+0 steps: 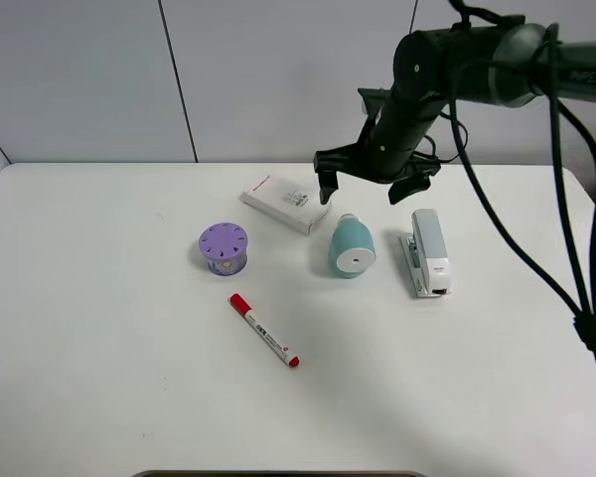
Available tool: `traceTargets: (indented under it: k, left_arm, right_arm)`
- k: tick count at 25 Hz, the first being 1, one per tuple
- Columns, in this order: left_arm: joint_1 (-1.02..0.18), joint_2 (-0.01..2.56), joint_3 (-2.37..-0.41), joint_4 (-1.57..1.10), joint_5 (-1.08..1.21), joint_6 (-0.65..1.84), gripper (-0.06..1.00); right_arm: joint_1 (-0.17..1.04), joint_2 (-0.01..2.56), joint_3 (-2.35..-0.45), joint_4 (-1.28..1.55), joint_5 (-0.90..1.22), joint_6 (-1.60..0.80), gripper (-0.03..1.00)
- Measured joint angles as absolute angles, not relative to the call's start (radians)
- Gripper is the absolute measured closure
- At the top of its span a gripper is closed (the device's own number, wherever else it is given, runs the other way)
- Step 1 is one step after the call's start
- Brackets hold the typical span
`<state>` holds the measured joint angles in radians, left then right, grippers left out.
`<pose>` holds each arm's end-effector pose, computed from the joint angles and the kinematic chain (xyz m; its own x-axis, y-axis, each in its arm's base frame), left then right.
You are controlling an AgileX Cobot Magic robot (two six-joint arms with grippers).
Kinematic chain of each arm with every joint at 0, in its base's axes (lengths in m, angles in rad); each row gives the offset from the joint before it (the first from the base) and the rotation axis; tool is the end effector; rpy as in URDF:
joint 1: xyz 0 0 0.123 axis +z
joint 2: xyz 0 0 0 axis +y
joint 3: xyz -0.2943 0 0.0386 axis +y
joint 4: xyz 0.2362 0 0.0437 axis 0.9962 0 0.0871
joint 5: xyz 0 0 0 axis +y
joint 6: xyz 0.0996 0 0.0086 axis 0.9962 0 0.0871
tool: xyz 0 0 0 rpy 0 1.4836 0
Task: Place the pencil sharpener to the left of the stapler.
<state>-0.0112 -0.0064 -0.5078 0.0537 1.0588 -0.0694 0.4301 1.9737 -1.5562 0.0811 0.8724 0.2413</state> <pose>-0.0207 0.0049 0.2698 -0.4393 -0.0381 -0.8975 -0.0498 0.9986 -0.0180 0.3796 0.1810 0.2297 -0.9376 -0.1124 -0.3292 -0.1727 0.9719 0.1599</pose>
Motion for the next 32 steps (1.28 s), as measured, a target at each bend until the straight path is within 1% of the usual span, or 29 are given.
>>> traceTargets:
  k: [16,26,32]
  left_arm:
    - [-0.011,-0.006,-0.508,0.054,1.059,-0.069,-0.01]
    - [-0.011,-0.006,-0.508,0.054,1.059,-0.069,-0.01]
    - [-0.011,-0.006,-0.508,0.054,1.059,-0.069,-0.01]
  right_arm:
    - [0.43,1.636,-1.556,-0.011,0.94,0.214,-0.02]
    - [0.43,1.359,-1.556,-0.072,0.949,0.204,-0.03]
    - [0.43,1.215,-1.556,-0.126,1.01,0.196,-0.03]
